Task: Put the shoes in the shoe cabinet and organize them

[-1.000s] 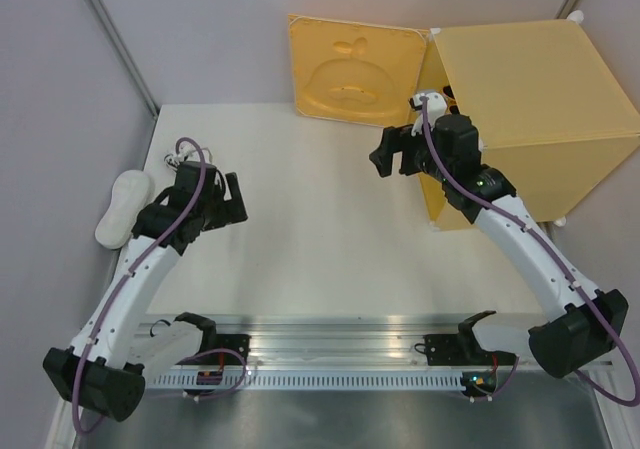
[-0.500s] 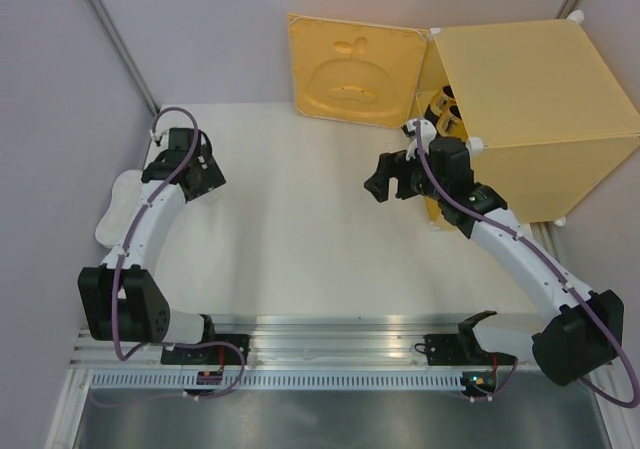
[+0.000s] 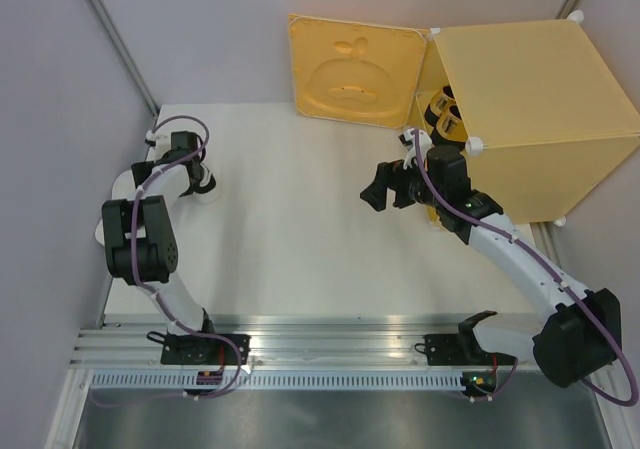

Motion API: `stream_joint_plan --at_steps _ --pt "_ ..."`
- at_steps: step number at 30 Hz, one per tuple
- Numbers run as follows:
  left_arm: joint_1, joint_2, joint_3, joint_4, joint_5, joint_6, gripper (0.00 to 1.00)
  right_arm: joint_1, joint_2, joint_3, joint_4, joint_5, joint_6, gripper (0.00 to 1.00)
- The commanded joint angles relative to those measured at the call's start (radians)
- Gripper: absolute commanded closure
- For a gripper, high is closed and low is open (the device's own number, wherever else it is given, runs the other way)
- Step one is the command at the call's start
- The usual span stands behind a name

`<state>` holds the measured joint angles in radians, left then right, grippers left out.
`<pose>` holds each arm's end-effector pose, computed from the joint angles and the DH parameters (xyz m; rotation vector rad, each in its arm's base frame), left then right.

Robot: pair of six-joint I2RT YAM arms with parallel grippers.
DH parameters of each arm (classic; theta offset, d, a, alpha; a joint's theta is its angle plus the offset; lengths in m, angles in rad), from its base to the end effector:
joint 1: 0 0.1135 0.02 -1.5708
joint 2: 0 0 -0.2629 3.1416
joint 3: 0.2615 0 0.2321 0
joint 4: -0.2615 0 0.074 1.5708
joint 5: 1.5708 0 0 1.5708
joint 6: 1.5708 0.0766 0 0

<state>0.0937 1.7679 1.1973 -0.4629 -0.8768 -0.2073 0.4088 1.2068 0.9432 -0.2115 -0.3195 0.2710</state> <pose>0.3485 0.0919 0.1950 -0.6552 2.2884 1.0681 0.2556 0.1369 0.2916 -0.3495 2.0746 0.7439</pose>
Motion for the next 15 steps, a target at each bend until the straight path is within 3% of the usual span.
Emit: stream_joint_plan --at_steps 1,5,15 --pt "0.027 0.056 0.039 0.188 -0.119 0.247 0.0 0.004 -0.026 -0.007 0.064 -0.035 0.013 0.02" --pt "0.07 0.145 0.047 0.256 -0.128 0.341 0.0 0.004 -0.021 0.005 0.044 -0.036 0.01 0.02" --pt "0.107 0.298 0.127 0.242 -0.117 0.362 0.0 0.007 0.043 0.032 0.034 -0.053 0.013 0.02"
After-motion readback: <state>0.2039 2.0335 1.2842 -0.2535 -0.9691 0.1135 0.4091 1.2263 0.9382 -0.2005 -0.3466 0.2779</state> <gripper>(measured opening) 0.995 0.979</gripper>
